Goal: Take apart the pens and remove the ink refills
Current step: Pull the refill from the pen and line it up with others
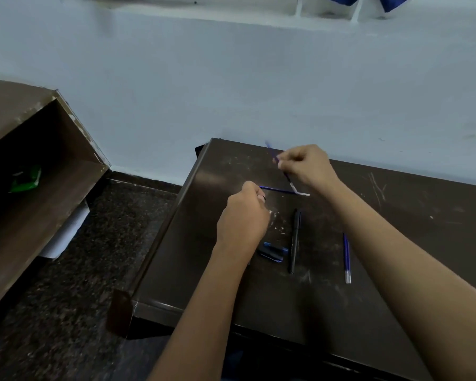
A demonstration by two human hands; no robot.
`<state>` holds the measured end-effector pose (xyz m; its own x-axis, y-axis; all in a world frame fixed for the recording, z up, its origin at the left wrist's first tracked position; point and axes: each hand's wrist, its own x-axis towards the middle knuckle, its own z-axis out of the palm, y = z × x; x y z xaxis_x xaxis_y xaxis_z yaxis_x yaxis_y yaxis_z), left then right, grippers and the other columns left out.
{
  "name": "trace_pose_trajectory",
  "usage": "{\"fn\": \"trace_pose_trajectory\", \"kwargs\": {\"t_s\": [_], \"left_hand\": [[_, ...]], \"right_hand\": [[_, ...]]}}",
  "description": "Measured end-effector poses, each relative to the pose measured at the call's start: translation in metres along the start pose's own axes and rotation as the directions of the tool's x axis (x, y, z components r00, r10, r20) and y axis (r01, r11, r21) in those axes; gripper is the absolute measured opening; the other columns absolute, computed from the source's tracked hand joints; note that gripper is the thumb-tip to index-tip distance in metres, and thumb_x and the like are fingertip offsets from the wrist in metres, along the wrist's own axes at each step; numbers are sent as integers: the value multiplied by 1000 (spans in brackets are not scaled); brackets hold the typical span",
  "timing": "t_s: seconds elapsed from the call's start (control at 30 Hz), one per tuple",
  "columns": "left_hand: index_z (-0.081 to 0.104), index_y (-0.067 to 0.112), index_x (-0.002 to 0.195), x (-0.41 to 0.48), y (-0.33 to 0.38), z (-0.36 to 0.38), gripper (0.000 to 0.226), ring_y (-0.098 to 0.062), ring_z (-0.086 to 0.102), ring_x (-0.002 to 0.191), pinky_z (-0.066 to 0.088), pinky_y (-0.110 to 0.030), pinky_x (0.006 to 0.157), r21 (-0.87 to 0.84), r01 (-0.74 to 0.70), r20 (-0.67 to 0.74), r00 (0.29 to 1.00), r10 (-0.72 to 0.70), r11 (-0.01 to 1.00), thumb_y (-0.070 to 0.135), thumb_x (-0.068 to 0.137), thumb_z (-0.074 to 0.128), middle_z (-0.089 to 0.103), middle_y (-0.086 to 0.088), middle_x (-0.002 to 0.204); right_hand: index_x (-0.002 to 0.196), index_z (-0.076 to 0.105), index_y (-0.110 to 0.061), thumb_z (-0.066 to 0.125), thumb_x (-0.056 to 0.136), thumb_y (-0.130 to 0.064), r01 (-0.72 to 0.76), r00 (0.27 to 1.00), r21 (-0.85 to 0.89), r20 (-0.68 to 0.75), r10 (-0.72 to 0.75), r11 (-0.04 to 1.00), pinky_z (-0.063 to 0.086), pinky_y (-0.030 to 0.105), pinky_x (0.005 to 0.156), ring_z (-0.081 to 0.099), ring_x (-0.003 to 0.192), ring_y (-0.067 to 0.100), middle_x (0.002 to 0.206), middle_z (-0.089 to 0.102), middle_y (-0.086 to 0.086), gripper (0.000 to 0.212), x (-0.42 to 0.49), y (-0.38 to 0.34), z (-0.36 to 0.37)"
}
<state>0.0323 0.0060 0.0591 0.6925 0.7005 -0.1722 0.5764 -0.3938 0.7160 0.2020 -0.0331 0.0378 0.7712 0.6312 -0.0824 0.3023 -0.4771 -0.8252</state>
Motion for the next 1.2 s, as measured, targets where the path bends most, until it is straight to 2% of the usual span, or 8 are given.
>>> {"fn": "trace_pose_trajectory", "kwargs": {"t_s": [0.1,0.17,0.23,0.4,0.53,0.63,0.93,1.2], "left_hand": [[53,15,110,0,-1,0,21,-15,61,85,41,-27,66,39,-4,0,1000,4,999,19,99,36,65,-6,101],[54,16,109,-1,-1,0,21,-17,62,86,44,-28,67,55,-11,-4,1000,11,998,19,99,35,64,-5,101],[54,17,107,-1,-1,0,20,-17,64,86,45,-28,66,65,-23,-11,1000,24,998,19,99,36,63,-4,100],[54,17,108,-2,0,0,20,-15,62,85,43,-25,63,81,-30,0,1000,30,996,18,99,37,62,-4,100],[54,16,111,-1,0,-1,21,-14,62,86,43,-23,62,88,-7,5,1000,7,996,19,100,37,64,-5,102],[54,16,111,-2,0,-1,21,-16,63,89,44,-26,67,88,4,5,1000,-4,996,19,99,37,63,-5,104],[54,16,109,-2,0,-2,20,-17,63,88,47,-30,70,97,14,13,1000,-16,995,19,99,37,64,-5,102],[54,16,110,-2,0,-2,21,-18,63,87,46,-29,69,106,10,16,1000,-11,994,19,99,37,62,-4,100]], "right_hand": [[100,75,-16,61,85,-8,124,985,-459,167,-52,880,50,33,90,65,99,26,107,71,11,22,4,25,17],[102,72,-22,57,86,-12,155,978,-607,207,-33,780,52,42,88,63,101,33,111,67,12,24,2,38,26],[106,68,-23,55,88,-15,170,975,-665,220,-27,727,52,43,84,61,101,34,112,65,12,24,-1,46,32],[103,63,-18,55,89,-15,173,979,-687,199,-46,706,50,40,77,60,98,30,107,65,9,16,-4,58,39],[116,58,-13,64,84,-15,163,987,-669,106,-124,725,48,44,87,53,107,31,114,59,10,33,2,58,40],[124,57,-15,64,86,-15,131,991,-674,98,-88,727,45,43,93,52,112,32,121,58,11,39,9,57,40],[109,67,-17,57,88,-8,64,997,-602,74,-25,796,50,43,89,59,106,31,114,65,11,26,17,57,41],[106,68,-17,56,89,-11,51,998,-577,59,-21,815,49,41,85,59,105,32,113,65,12,22,21,58,41]]}}
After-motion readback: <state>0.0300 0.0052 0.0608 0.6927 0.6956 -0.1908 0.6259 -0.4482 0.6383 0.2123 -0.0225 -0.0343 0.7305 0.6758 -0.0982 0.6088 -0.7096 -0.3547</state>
